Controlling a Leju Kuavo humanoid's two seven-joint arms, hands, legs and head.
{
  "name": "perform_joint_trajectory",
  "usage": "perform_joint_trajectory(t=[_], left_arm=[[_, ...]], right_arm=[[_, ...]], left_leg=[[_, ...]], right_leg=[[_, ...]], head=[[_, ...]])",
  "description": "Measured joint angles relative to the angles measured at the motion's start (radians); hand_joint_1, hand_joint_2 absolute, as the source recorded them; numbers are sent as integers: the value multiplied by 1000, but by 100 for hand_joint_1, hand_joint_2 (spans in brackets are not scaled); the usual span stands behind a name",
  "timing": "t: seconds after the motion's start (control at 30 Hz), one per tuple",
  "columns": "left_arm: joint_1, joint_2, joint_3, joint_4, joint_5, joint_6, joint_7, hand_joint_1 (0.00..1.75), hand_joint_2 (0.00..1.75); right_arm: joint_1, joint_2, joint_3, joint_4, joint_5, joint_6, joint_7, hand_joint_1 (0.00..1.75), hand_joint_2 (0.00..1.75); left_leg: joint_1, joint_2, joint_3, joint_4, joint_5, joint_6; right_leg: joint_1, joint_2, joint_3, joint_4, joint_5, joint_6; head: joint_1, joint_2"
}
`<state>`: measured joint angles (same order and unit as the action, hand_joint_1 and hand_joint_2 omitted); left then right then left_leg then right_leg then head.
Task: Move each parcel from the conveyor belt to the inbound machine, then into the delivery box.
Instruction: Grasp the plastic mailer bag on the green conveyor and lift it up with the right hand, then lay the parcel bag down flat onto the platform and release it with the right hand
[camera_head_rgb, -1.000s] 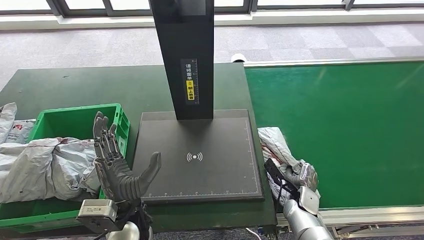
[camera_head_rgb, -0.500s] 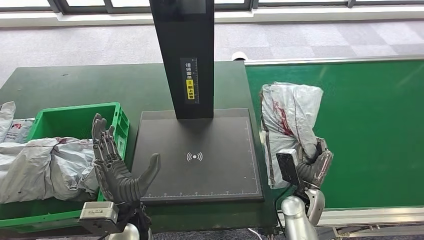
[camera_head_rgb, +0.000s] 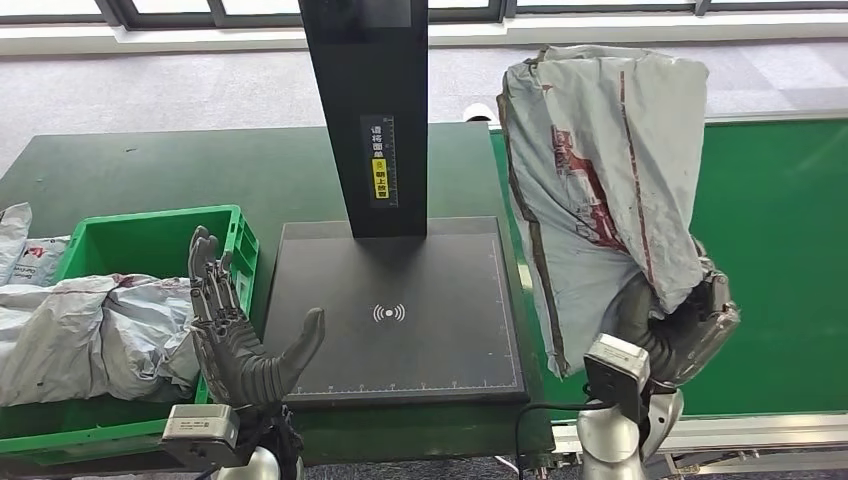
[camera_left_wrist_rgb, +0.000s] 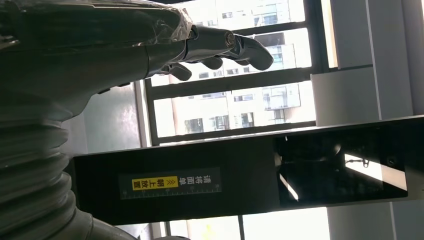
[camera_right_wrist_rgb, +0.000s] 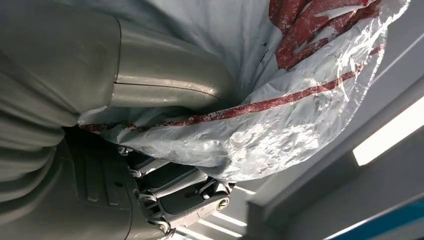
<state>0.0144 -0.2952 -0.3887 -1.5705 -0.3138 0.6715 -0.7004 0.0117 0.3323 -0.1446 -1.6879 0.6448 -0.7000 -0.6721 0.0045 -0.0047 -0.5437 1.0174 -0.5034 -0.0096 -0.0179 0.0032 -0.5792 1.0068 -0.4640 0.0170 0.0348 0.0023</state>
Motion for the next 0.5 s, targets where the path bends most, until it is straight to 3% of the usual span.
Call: perform_joint_trajectory(t=[0.13,0.33,0.5], left_arm=[[-1,0,0,0,-3,-20,0,0,175],[-12,0,0,13,6,-26,0,0,175],[-22,-3,0,26,10,-26,0,0,175]], right_arm=[[-21,0,96,69,173,9,57,175,175],[-96,-3,249,360,478,98,279,175,175],[-170,3,306,566,562,109,343,175,175]], left_leg=[[1,1,-4,-1,0,-1],[2,0,0,-1,2,-1],[2,-1,0,0,2,-1]], right_leg=[[1,1,1,0,0,-1],[1,-1,1,0,0,-2],[1,-1,0,1,0,-2]], head=[[0,0],[0,0],[0,0]])
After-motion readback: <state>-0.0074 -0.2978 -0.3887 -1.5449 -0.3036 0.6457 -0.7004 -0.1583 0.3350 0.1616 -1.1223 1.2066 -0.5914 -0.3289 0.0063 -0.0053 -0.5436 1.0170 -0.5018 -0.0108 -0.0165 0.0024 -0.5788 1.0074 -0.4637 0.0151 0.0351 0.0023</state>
